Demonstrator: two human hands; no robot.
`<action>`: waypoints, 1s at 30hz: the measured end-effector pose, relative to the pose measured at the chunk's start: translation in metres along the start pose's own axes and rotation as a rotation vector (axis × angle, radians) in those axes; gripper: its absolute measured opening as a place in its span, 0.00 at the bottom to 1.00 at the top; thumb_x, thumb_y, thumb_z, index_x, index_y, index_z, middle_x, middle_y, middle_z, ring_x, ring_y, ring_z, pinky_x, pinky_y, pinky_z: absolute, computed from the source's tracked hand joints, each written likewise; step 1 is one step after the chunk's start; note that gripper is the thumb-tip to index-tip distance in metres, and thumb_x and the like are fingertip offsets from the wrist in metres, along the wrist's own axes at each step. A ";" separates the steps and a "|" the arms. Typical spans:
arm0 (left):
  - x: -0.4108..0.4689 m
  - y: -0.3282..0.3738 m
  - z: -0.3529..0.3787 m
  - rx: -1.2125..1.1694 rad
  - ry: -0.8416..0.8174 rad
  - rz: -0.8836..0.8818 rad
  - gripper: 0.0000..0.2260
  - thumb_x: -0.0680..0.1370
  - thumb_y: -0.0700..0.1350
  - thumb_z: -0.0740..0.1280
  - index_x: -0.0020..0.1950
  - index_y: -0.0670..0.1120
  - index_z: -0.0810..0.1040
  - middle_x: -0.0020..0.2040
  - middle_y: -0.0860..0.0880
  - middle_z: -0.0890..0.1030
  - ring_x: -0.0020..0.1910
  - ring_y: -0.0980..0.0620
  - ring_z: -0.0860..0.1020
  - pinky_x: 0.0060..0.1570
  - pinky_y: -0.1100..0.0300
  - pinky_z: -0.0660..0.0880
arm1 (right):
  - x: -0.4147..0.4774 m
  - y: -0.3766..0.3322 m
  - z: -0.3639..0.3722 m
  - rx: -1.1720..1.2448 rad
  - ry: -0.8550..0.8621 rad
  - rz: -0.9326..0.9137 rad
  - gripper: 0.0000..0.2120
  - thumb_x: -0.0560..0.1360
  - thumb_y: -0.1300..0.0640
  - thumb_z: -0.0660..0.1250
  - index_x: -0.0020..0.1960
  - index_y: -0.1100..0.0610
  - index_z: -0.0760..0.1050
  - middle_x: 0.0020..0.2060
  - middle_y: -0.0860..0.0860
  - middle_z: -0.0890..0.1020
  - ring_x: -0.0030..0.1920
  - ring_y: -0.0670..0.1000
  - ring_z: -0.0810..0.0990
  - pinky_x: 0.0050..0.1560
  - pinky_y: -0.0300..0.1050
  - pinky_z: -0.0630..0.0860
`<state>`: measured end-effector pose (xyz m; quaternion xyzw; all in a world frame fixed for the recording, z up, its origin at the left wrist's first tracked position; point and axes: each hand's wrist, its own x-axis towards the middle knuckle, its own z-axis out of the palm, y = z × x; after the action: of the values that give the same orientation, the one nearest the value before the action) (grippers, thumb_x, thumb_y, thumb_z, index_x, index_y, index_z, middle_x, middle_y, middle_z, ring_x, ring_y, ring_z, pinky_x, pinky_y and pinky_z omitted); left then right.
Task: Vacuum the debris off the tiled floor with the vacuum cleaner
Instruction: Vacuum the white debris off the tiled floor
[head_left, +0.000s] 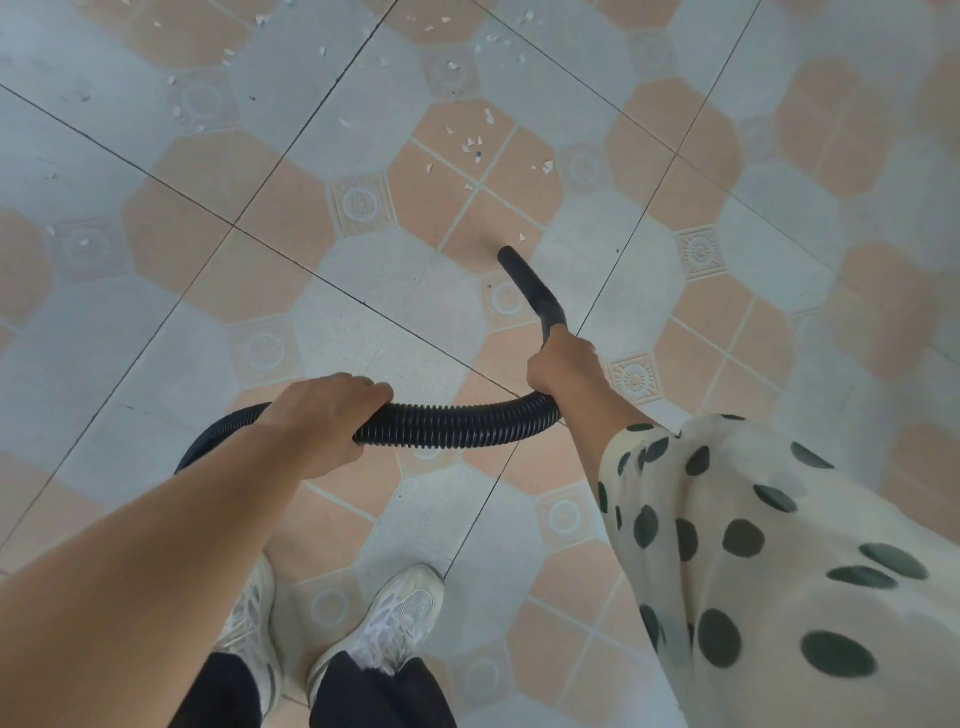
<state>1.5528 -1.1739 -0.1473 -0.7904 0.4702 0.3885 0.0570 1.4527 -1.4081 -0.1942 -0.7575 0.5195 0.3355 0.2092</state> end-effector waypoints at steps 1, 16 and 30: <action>0.002 0.003 -0.002 -0.003 0.010 -0.007 0.11 0.75 0.42 0.62 0.55 0.51 0.67 0.43 0.55 0.69 0.44 0.52 0.70 0.39 0.59 0.67 | 0.001 0.005 -0.001 0.016 -0.002 0.020 0.26 0.76 0.60 0.64 0.72 0.59 0.62 0.60 0.61 0.73 0.50 0.57 0.76 0.45 0.49 0.75; 0.068 -0.005 -0.047 -0.045 0.123 0.035 0.13 0.74 0.40 0.64 0.57 0.49 0.68 0.46 0.52 0.73 0.48 0.49 0.73 0.40 0.56 0.71 | 0.051 -0.007 -0.050 0.011 0.003 0.026 0.26 0.77 0.62 0.62 0.73 0.57 0.62 0.60 0.59 0.74 0.43 0.54 0.72 0.31 0.43 0.65; 0.135 -0.033 -0.130 -0.080 0.158 0.056 0.12 0.75 0.41 0.64 0.56 0.49 0.66 0.44 0.51 0.74 0.43 0.49 0.73 0.35 0.58 0.67 | 0.114 -0.057 -0.131 0.011 0.008 0.050 0.25 0.76 0.64 0.60 0.73 0.59 0.64 0.48 0.54 0.73 0.33 0.49 0.68 0.28 0.42 0.63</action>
<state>1.6863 -1.3092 -0.1569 -0.8068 0.4794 0.3446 -0.0227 1.5702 -1.5479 -0.1883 -0.7443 0.5412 0.3347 0.2029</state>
